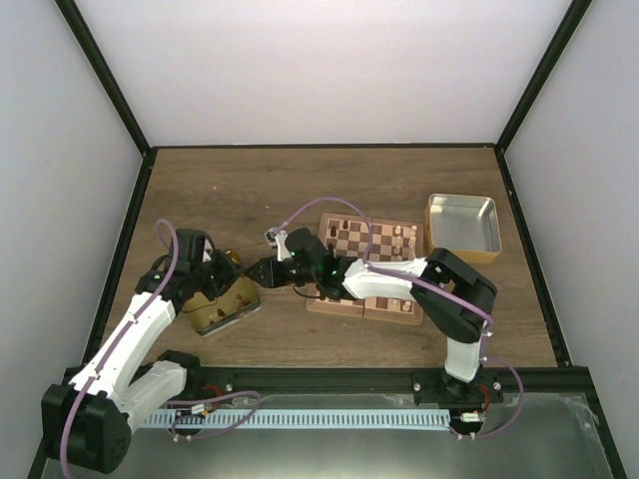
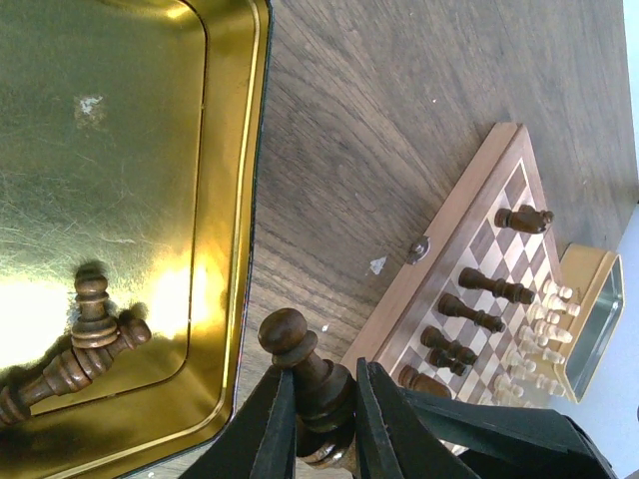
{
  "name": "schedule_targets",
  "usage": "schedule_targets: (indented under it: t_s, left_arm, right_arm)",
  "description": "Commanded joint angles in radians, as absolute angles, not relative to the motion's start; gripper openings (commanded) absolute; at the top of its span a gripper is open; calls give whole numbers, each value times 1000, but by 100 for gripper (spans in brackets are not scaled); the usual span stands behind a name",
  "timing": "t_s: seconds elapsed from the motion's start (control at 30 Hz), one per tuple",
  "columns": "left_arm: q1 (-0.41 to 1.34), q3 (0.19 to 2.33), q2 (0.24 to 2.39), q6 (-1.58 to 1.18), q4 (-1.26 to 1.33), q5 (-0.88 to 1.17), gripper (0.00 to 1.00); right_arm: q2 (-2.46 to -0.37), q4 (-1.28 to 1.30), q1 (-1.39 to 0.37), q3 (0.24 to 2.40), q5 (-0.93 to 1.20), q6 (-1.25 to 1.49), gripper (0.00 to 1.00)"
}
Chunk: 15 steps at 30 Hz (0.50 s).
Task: Set up the chess pieces on the board
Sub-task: Pick up the chess piece from the storage box.
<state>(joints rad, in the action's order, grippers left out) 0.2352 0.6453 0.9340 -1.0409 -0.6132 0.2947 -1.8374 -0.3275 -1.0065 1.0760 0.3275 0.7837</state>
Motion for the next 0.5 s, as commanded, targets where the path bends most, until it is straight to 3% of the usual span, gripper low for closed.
schedule_targets:
  t_s: [0.0,0.47]
  left_arm:
    - [230,644,929,-1044,-590,311,11]
    - [230,630,930,-1045,-582,307,11]
  right_arm:
    - [-1809,-333,-1007,1080,331,784,25]
    - [-1799,-353,-1008,1090,360,803,11]
